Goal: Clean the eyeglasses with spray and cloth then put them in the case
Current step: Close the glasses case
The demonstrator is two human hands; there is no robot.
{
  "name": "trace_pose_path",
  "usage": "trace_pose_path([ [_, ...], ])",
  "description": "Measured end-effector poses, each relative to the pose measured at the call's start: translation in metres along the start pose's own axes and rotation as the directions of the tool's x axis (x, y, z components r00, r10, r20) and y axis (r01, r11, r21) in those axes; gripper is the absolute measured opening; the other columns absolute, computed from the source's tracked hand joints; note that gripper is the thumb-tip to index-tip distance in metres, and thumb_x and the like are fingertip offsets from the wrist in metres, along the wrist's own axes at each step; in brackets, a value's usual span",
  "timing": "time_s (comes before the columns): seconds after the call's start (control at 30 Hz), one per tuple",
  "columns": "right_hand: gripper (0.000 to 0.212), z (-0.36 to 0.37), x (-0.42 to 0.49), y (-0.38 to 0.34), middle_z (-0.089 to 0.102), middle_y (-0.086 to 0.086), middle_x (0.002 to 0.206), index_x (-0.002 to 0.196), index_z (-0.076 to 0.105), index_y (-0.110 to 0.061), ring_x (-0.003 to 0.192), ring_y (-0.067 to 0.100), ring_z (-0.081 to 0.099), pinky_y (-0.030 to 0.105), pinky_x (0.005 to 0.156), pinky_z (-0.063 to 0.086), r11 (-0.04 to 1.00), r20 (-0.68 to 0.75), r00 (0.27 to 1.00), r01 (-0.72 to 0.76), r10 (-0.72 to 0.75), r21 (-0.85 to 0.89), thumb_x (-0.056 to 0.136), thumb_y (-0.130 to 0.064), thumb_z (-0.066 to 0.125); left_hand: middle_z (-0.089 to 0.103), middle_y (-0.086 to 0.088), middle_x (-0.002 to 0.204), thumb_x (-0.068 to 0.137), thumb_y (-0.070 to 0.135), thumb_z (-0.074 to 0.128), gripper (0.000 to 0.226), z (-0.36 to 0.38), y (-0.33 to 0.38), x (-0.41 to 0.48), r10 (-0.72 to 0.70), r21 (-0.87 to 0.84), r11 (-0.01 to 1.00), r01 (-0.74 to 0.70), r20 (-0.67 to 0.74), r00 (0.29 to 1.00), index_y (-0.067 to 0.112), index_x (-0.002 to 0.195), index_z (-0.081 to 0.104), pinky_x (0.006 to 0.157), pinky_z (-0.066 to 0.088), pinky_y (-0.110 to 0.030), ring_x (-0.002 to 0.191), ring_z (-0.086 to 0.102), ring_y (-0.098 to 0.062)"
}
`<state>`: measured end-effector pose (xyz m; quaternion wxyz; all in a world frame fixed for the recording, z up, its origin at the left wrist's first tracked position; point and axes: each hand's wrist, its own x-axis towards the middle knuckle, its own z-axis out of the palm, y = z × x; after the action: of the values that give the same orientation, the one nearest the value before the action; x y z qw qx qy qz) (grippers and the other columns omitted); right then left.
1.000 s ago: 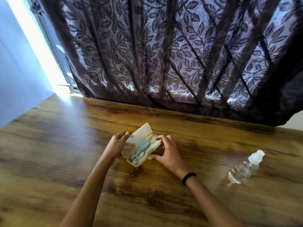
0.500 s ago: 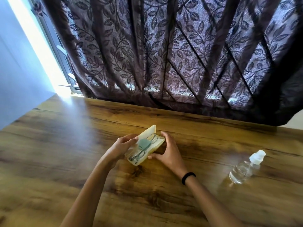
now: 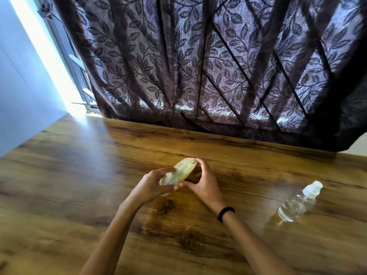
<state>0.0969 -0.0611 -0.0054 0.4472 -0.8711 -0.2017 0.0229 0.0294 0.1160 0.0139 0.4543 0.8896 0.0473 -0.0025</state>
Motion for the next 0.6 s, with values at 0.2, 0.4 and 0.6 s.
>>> trace_pose_path([
  [0.2, 0.097, -0.001, 0.000, 0.000, 0.041, 0.002, 0.139, 0.139, 0.032, -0.017, 0.119, 0.018, 0.047, 0.041, 0.097, 0.045, 1.000, -0.002, 1.000, 0.005, -0.005, -0.004, 0.060, -0.046, 0.081, 0.050, -0.001, 0.135, 0.079, 0.031, 0.071, 0.069, -0.014, 0.000, 0.000, 0.064, 0.069, 0.995, -0.077, 0.165, 0.984, 0.025, 0.140, 0.038, 0.097, 0.046, -0.032, 0.119, 0.048, -0.013],
  [0.4, 0.097, -0.003, 0.002, 0.000, 0.042, 0.003, 0.140, 0.140, 0.033, -0.015, 0.124, 0.017, 0.043, 0.040, 0.099, 0.044, 1.000, 0.016, 1.000, 0.024, -0.023, -0.013, 0.061, -0.047, 0.079, 0.037, 0.006, 0.143, 0.078, 0.042, 0.067, 0.079, -0.022, -0.001, 0.000, 0.072, 0.067, 0.993, -0.097, 0.310, 0.948, 0.031, 0.144, 0.025, 0.089, 0.048, -0.020, 0.119, 0.047, -0.010],
  [0.6, 0.097, -0.003, 0.003, 0.000, 0.042, 0.002, 0.139, 0.139, 0.034, -0.017, 0.120, 0.018, 0.046, 0.040, 0.097, 0.045, 1.000, 0.008, 1.000, 0.015, -0.015, -0.027, 0.060, -0.049, 0.080, 0.021, 0.002, 0.151, 0.082, 0.038, 0.066, 0.090, -0.014, -0.005, -0.005, 0.090, 0.167, 0.974, -0.153, 0.334, 0.938, 0.033, 0.144, 0.000, 0.100, 0.038, -0.018, 0.135, 0.031, -0.018],
])
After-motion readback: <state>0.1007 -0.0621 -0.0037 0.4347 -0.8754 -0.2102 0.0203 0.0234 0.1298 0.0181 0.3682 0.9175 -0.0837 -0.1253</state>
